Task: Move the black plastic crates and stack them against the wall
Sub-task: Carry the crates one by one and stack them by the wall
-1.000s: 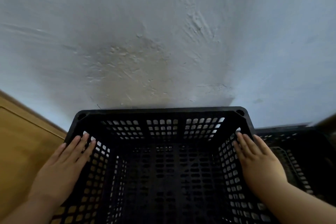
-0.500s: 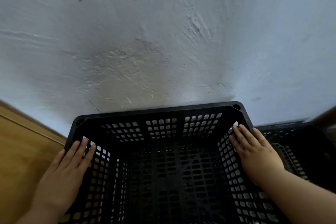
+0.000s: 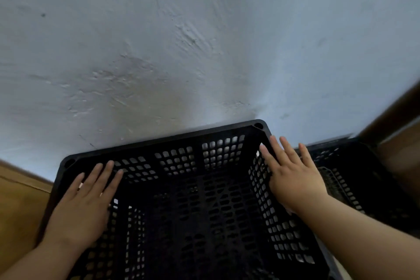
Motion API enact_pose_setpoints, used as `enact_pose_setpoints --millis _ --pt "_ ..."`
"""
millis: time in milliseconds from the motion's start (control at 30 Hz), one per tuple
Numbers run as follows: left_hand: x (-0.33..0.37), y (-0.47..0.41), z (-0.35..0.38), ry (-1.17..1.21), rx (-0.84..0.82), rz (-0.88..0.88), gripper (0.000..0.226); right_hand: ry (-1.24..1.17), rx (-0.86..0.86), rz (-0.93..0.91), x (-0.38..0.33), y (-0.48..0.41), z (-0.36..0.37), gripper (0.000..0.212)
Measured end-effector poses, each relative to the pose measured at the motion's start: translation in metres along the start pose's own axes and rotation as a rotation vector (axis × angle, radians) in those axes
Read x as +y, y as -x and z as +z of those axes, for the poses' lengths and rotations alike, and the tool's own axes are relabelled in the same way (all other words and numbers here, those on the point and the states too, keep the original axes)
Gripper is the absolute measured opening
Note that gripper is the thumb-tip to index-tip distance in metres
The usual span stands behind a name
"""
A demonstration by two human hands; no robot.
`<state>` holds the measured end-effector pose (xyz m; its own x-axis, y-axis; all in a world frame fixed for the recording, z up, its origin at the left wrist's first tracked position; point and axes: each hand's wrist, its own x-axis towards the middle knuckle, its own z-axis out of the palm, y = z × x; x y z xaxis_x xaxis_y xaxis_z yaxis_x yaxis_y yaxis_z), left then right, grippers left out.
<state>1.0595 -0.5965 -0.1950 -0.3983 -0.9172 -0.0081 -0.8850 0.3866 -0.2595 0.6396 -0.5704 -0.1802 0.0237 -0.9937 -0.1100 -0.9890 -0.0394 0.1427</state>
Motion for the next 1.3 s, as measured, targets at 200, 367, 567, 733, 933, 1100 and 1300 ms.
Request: enact_pose_setpoints --millis 200,367,567,733,933,1100,1300 --pt "0.108 -0.073 -0.070 0.072 0.102 0.094 0.111 -0.099 0.012 0.170 0.067 0.043 -0.019 0.070" --pt "0.238 -0.108 -0.126 0.095 0.235 0.207 0.104 -0.166 0.026 0.278 0.143 0.102 -0.022 0.069" --pt "0.429 -0.104 -0.182 0.161 0.323 0.435 0.106 -0.246 0.035 0.410 0.247 0.210 -0.008 0.066" --pt "0.602 -0.079 -0.223 0.203 0.361 0.660 0.105 -0.312 0.032 0.544 0.335 0.314 0.014 0.062" --pt "0.794 -0.016 -0.246 0.247 0.383 0.884 0.077 -0.236 0.107 0.780 0.447 0.466 0.060 0.083" --pt "0.933 0.038 -0.267 0.229 0.330 1.021 0.075 -0.242 0.033 1.094 0.534 0.592 0.092 0.092" --pt "1.065 0.062 -0.299 0.240 0.254 1.170 0.101 -0.291 -0.053 1.276 0.614 0.695 0.116 0.071"
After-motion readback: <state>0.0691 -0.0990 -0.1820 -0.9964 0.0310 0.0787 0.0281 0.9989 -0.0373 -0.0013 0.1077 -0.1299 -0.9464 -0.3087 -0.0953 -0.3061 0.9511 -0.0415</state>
